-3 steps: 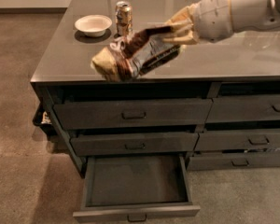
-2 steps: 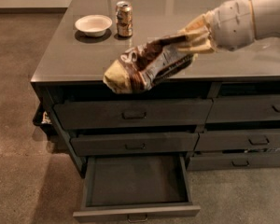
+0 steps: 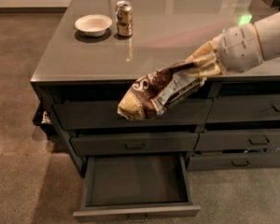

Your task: Place brown chip bag into bottom drawer

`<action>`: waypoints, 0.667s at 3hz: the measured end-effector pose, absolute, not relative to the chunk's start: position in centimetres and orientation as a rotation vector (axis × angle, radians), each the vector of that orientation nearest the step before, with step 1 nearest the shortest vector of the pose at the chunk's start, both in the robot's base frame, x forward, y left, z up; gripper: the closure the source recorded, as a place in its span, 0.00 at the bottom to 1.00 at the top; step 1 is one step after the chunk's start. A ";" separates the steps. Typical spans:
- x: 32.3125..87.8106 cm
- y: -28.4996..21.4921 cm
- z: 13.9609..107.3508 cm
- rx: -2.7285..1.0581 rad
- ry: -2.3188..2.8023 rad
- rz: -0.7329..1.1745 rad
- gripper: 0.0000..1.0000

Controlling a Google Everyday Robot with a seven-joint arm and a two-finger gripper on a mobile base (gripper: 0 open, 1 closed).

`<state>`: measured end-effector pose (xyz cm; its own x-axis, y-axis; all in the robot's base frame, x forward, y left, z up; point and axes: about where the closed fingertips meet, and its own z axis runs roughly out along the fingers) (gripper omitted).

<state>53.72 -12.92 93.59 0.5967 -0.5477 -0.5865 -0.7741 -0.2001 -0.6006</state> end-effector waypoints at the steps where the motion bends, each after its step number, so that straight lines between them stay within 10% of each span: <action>1: 54.6 -14.0 87.5 -1.929 1.113 0.339 1.00; 2: 55.8 -14.9 80.9 -1.949 1.173 0.399 1.00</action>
Offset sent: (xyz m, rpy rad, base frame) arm 0.0346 -0.0365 -0.2057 -0.1019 0.2228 -0.0085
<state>55.77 -14.90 80.94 0.5183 -0.5896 -0.6195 -0.8451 -0.2420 -0.4767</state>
